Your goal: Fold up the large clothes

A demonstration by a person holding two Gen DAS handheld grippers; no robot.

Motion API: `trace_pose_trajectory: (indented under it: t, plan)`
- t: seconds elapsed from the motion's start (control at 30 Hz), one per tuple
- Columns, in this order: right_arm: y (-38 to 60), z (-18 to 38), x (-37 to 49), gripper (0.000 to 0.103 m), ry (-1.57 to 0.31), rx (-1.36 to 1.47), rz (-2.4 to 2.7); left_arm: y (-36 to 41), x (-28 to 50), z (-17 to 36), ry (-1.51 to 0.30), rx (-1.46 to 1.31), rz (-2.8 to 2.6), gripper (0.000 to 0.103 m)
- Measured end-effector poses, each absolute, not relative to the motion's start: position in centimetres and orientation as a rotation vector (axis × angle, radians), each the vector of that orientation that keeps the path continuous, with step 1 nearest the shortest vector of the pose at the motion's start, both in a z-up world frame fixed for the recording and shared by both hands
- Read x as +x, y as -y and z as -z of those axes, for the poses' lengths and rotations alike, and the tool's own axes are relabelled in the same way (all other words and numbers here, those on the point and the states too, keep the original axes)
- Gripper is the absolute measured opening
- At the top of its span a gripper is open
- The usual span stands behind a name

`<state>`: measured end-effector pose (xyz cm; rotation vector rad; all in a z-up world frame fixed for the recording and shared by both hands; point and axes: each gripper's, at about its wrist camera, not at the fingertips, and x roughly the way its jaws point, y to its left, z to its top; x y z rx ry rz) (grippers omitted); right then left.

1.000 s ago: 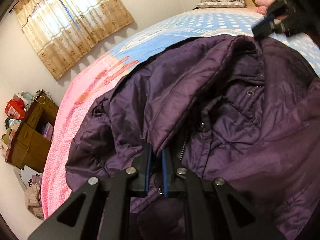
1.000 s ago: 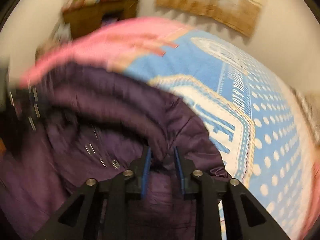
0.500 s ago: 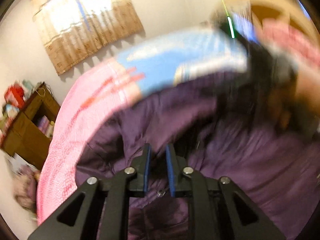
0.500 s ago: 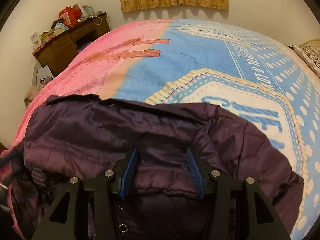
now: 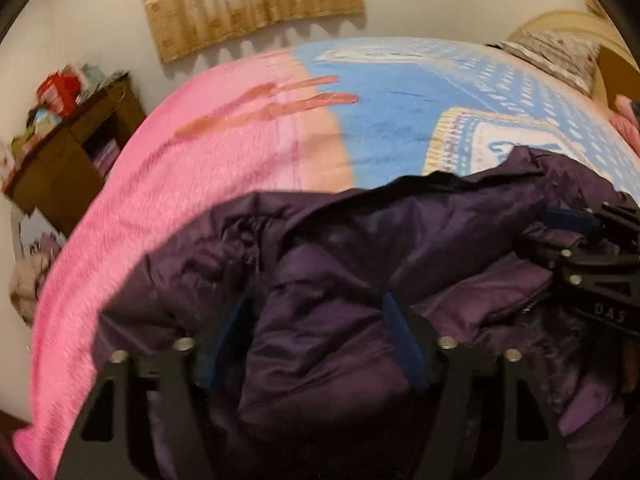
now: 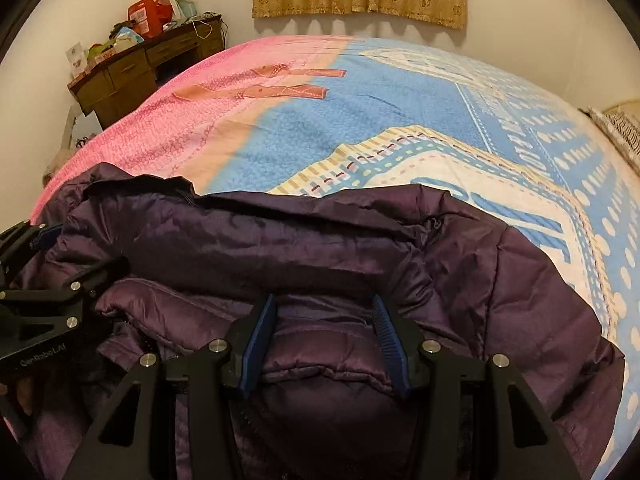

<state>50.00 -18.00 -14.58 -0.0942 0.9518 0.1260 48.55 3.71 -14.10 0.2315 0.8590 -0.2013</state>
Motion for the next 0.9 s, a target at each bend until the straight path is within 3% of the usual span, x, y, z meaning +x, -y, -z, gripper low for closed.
trace_pose_trajectory:
  t: [0.23, 0.9]
  plan:
    - [17.8, 15.0, 50.2, 0.052, -0.944, -0.098, -0.115, -4.7, 49.6, 15.3, -0.859, 0.152, 0.221, 0.083]
    - [17.3, 15.2, 50.3, 0.053, -0.943, -0.120, -0.095, -4.8, 49.8, 15.6, -0.864, 0.145, 0.220, 0.086]
